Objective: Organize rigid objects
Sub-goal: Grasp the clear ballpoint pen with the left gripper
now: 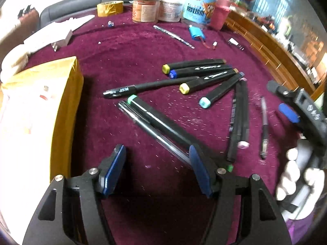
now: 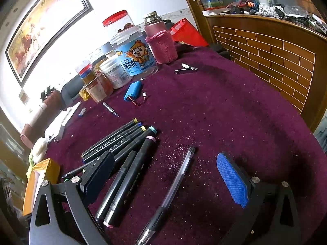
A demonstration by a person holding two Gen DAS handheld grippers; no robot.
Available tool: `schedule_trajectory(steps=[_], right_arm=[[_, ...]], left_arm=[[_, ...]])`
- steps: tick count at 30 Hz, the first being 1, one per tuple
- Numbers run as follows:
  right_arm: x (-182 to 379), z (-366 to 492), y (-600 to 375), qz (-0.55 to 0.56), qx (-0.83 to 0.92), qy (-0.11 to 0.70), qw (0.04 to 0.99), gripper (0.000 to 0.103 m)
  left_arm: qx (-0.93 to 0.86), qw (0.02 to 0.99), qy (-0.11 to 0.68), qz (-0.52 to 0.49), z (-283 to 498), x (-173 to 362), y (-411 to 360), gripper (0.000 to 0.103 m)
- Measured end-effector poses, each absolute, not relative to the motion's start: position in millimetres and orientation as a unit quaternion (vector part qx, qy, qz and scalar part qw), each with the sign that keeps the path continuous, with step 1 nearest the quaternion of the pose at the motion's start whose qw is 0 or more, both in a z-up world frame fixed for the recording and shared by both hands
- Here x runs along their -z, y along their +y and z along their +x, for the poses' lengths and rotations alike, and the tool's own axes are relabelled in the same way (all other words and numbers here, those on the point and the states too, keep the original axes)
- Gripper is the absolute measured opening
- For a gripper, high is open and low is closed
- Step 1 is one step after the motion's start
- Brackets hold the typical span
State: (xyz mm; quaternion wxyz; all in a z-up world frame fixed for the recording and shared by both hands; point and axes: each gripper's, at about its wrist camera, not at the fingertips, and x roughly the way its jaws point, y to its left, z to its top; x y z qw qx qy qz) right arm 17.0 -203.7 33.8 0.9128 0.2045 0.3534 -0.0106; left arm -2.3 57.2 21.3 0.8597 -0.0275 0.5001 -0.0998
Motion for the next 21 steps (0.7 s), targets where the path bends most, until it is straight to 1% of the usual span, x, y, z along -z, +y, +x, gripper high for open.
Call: schedule_trajectory(steps=[6,9,10,11,13,14,16,21], right_arm=[[-32,17,-202,0.203,0.009,0.357,0.912,0.098],[-31,18,-202,0.202,0.01,0.361,0.91,0.098],[-31,19,-201,0.201,0.01,0.362,0.91,0.098],[-30,19,-200,0.199,0.011,0.363,0.91,0.098],[-30,20,-199,0.194,0.011,0.365,0.911,0.098],[-29,20,-199,0.192,0.011,0.367,0.91,0.098],[-29,20,-198,0.19,0.01,0.369,0.91,0.098],[-28,21,-197,0.188,0.013,0.37,0.91,0.098]], left_arm=[[0.073,0.864,0.496,0.043,13,-13,43,0.063],[0.078,0.865,0.492,0.053,18,-14,36,0.063],[0.081,0.866,0.491,0.057,18,-14,33,0.055],[0.086,0.867,0.488,0.061,18,-13,29,0.035],[0.107,0.871,0.473,0.078,12,-14,21,0.018],[0.133,0.87,0.468,0.085,6,-15,16,0.014],[0.152,0.866,0.468,0.087,-2,-17,14,0.012],[0.155,0.862,0.478,0.065,-10,-18,31,0.012]])
